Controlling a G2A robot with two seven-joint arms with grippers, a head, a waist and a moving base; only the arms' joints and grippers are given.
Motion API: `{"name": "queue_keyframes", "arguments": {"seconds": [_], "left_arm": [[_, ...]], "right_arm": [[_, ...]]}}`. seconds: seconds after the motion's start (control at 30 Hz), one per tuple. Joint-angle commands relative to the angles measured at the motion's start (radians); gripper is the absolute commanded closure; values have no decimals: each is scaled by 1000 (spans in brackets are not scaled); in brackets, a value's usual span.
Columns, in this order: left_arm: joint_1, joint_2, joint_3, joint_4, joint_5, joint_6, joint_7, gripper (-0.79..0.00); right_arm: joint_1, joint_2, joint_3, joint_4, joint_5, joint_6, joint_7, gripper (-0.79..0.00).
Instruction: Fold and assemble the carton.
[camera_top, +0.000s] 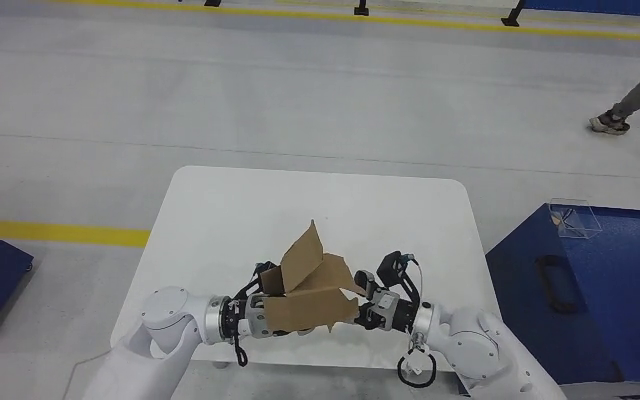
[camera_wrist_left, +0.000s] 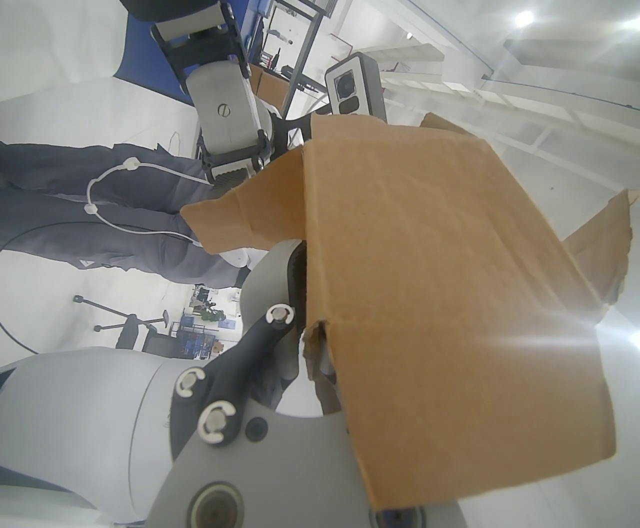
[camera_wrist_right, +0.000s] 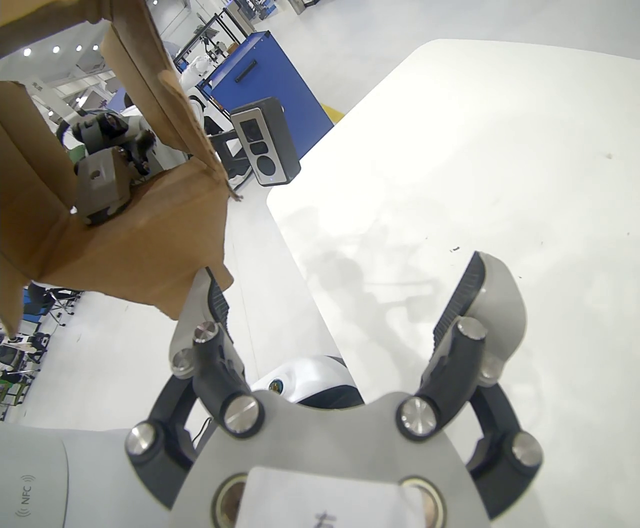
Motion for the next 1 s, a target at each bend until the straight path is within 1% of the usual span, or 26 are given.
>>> {"name": "queue_keyframes", "arguments": {"seconds": [0.0, 0.03, 0.13, 0.27, 0.37, 0.47, 0.6, 0.87, 0.97], "left_arm": [[5, 0, 3, 1, 0, 4, 12, 0], [7, -1, 7, 0, 0, 6, 28, 0], [6, -2, 15, 8, 4, 0, 54, 0], [-3, -2, 25, 21, 6, 14, 72, 0], [-6, -2, 29, 30, -3, 32, 90, 0], [-9, -5, 24, 50, -39, 60, 143, 0], [-21, -7, 26, 61, -68, 93, 173, 0], [-25, -4, 37, 41, -57, 95, 164, 0], [-24, -2, 36, 33, -47, 73, 144, 0]], "right_arm": [[0, 0, 0, 0, 0, 0, 0, -785], [0, 0, 1, -1, -2, 3, -4, -785], [-15, 0, 27, -28, -67, 34, -65, -785], [-54, 5, 75, -69, -76, 15, -111, -785], [-90, 10, 109, -105, -91, 4, -130, -785], [-122, 12, 135, -138, -105, -2, -145, -785], [-152, 14, 157, -160, -99, -6, -144, -785], [-137, 10, 144, -155, -127, 21, -132, -785], [-133, 10, 165, -142, -111, 37, -136, -785]]}}
